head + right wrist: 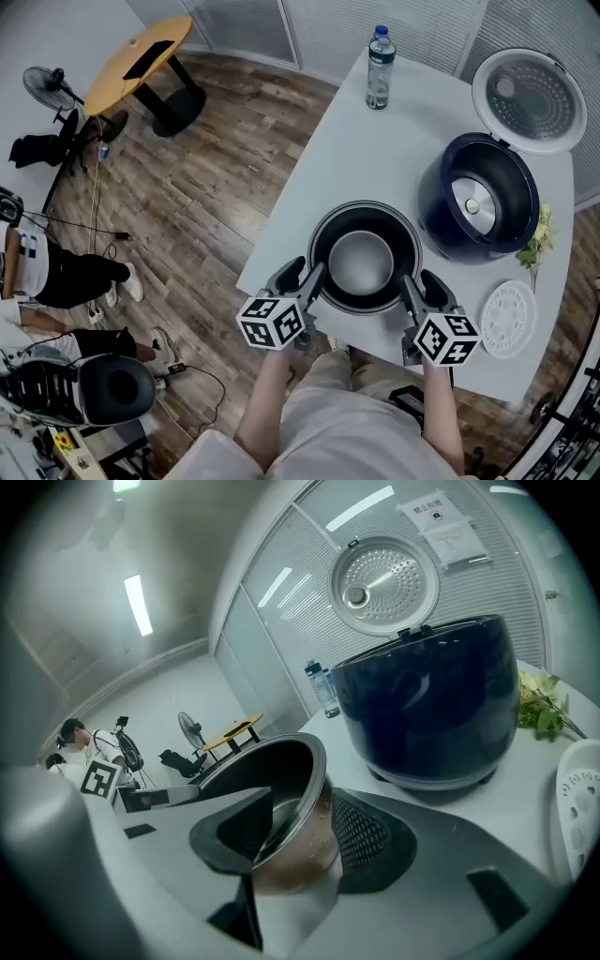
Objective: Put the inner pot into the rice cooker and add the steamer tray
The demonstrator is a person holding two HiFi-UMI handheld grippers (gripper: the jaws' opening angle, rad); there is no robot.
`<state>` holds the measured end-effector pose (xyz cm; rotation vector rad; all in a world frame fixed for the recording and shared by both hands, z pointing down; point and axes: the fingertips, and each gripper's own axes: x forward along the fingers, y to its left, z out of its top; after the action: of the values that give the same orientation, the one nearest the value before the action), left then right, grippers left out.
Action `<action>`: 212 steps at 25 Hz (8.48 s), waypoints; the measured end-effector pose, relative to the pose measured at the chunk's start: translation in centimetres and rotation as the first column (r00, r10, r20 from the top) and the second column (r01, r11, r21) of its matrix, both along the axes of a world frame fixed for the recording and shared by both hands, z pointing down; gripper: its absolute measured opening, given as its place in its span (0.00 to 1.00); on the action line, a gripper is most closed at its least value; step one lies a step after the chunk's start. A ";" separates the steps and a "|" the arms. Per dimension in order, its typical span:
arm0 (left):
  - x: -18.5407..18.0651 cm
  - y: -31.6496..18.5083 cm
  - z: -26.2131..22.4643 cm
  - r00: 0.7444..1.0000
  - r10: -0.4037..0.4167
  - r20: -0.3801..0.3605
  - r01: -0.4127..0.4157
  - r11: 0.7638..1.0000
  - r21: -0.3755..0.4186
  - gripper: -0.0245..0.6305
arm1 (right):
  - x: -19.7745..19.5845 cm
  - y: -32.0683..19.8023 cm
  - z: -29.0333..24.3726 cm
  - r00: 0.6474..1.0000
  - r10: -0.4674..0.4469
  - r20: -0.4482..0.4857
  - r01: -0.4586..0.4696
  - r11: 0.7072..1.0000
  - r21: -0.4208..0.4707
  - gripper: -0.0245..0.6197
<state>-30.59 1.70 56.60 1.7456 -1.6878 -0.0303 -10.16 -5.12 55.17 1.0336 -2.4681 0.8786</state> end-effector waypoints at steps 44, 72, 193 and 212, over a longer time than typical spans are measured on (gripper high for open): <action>-0.8 0.5 -1.6 0.992 -0.120 0.038 0.119 0.993 0.024 0.19 | -1.8 -0.4 -1.6 0.996 -0.056 0.068 0.057 0.998 -0.011 0.23; -0.8 -2.5 -10.9 0.997 -0.073 0.028 0.066 0.980 0.189 0.19 | -1.2 -2.1 -10.3 0.986 0.010 0.164 -0.027 0.994 0.105 0.23; 19.1 -26.7 -17.9 0.940 0.338 -0.040 -0.305 0.890 0.340 0.17 | 19.7 -17.4 -17.5 0.895 0.368 0.252 -0.423 0.880 0.216 0.22; 20.0 -28.2 -14.0 0.935 0.351 0.042 -0.351 0.907 0.233 0.18 | 20.4 -19.0 -13.7 0.901 0.384 0.203 -0.416 0.897 0.149 0.22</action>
<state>-10.63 -26.47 42.60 2.2082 -1.3883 -0.0723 10.20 -24.11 41.49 1.6443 -2.5582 0.8901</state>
